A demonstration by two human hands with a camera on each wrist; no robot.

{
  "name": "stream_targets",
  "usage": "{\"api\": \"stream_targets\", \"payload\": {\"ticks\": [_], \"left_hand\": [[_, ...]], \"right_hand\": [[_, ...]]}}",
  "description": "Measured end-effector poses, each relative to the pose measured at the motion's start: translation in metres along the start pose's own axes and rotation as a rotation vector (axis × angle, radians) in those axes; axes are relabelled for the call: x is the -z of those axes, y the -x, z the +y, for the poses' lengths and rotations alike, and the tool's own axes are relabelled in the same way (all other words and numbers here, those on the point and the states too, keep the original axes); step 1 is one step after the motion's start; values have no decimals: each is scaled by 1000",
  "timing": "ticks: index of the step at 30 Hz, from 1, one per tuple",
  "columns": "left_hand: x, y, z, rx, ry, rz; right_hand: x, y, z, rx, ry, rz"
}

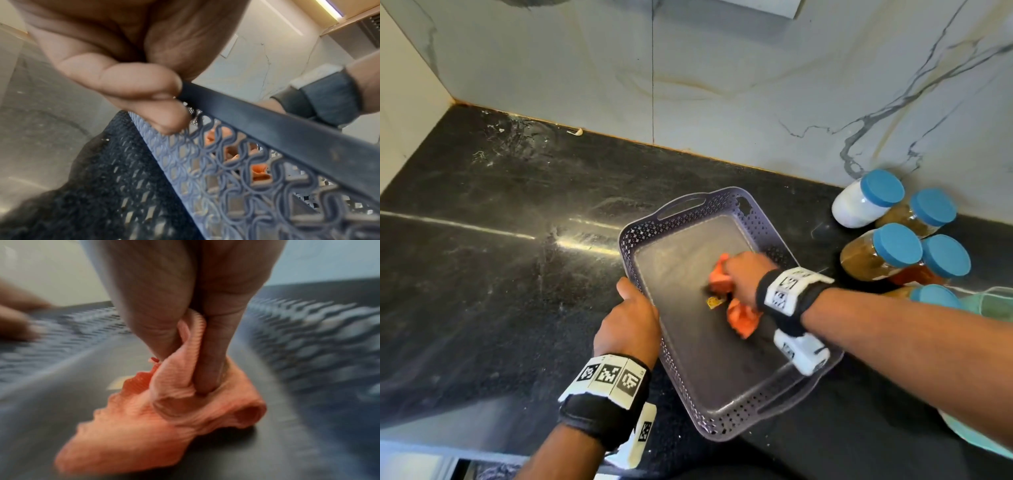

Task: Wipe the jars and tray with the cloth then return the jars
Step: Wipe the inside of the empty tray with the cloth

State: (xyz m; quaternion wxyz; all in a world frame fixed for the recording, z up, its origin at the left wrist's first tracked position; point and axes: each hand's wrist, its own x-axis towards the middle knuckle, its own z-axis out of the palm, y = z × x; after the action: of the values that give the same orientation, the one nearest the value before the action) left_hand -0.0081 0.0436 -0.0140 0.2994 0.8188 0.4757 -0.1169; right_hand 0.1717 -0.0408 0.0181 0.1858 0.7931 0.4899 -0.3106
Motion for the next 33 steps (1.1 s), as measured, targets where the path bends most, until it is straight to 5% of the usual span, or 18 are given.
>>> {"api": "stream_targets", "payload": {"ticks": [4,11,14,18,20,28,33], "left_hand": [[1,2,2,9,62,-4],[2,2,7,28,34,8],[4,2,4,10,35,-10],[3,3,2,17,41,-10],[2,4,4,14,59,-17],[-1,3,7,29,63,-2],[-1,0,1,10,21,-16]], "right_hand": [[5,5,23,-164,45,27],[-34,12,-90,333,81,-47],[-26,11,-53,197,-37,-71],[-10,8,29,-95,62,-82],[-13,7,37,-119,112,-90],[-35,23,-85,404,224,-138],[-31,22,-21,306,87,-225]]}}
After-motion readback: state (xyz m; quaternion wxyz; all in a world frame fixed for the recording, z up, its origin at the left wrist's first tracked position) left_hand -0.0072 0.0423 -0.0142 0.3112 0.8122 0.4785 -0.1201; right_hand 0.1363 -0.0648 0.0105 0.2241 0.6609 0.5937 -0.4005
